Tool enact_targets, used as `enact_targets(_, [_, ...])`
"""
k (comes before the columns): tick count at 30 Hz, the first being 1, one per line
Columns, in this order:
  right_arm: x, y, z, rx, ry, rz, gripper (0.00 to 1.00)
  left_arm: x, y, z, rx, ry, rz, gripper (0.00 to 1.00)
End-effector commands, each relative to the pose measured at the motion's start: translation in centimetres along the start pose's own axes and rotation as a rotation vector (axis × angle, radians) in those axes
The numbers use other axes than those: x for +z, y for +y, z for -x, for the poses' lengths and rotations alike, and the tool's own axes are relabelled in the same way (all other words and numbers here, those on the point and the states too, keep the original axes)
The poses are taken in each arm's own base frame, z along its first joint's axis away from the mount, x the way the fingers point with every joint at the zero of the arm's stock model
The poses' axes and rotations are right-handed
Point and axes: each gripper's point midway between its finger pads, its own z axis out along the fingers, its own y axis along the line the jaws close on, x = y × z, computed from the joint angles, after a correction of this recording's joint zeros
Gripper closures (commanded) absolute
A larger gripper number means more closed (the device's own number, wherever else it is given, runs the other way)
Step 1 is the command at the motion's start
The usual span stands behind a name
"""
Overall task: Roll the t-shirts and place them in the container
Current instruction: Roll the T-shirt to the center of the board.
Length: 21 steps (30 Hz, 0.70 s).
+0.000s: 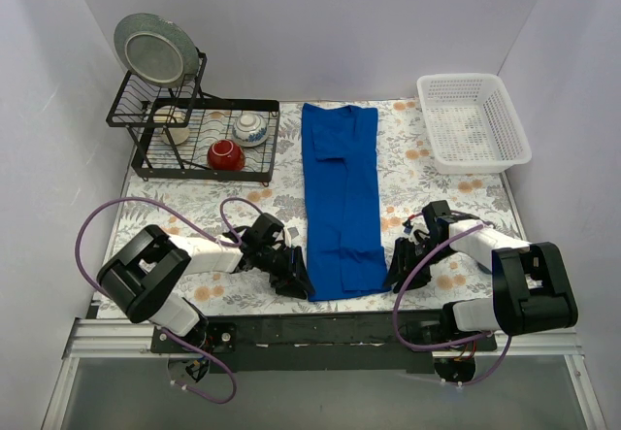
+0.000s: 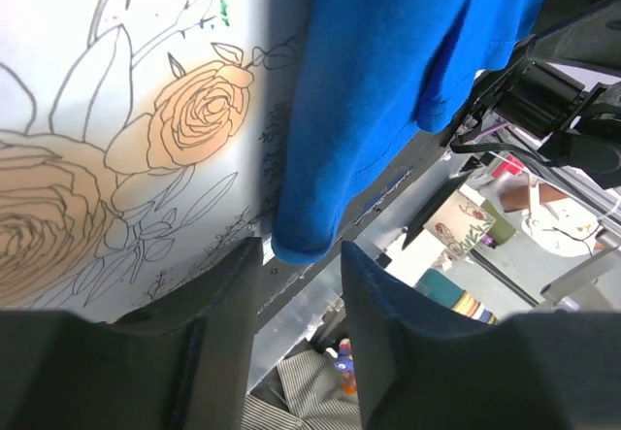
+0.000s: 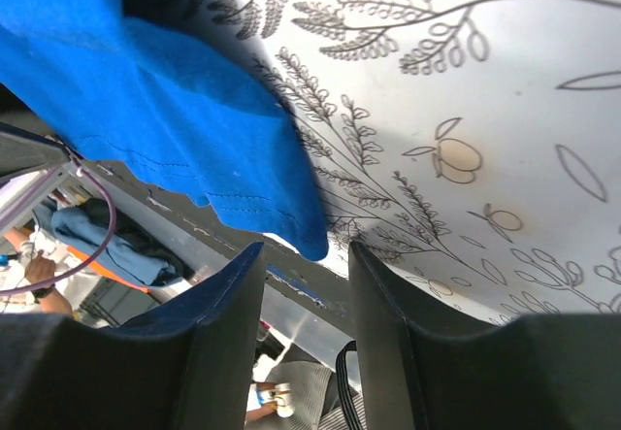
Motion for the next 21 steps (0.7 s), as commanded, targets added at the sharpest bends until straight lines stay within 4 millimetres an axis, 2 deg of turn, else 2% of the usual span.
enact_targets(1, [0.3,-3.3,1.8,-0.023,-0.074,-0.165,0.51,0.5,0.9,0.1,-0.005,-0.013,0.003,0.66])
enact_targets(4, [0.4,-3.3,1.9,-0.022,-0.081,-0.153,0.52,0.5,1.1,0.0,-0.013,-0.009,0.007,0.73])
enact_targets(16, [1.7,-2.8,2.2,-0.033,-0.117,-0.089,0.57,0.8,1.6,0.2,-0.014,-0.018,0.022,0.83])
enact_targets(19, [2.0,-2.1,1.9,-0.048,-0.114,-0.053,0.67,0.8,1.5,0.4,-0.001,-0.027,0.022,0.84])
enact_targets(20, [2.0,-2.0,1.9,-0.054,-0.113,-0.044,0.83,0.8,1.5,0.5,0.011,-0.030,0.023,0.88])
enact_targets(21, [2.0,-1.9,1.9,-0.057,-0.113,-0.039,0.92,0.7,1.4,0.8,0.021,-0.044,0.023,0.93])
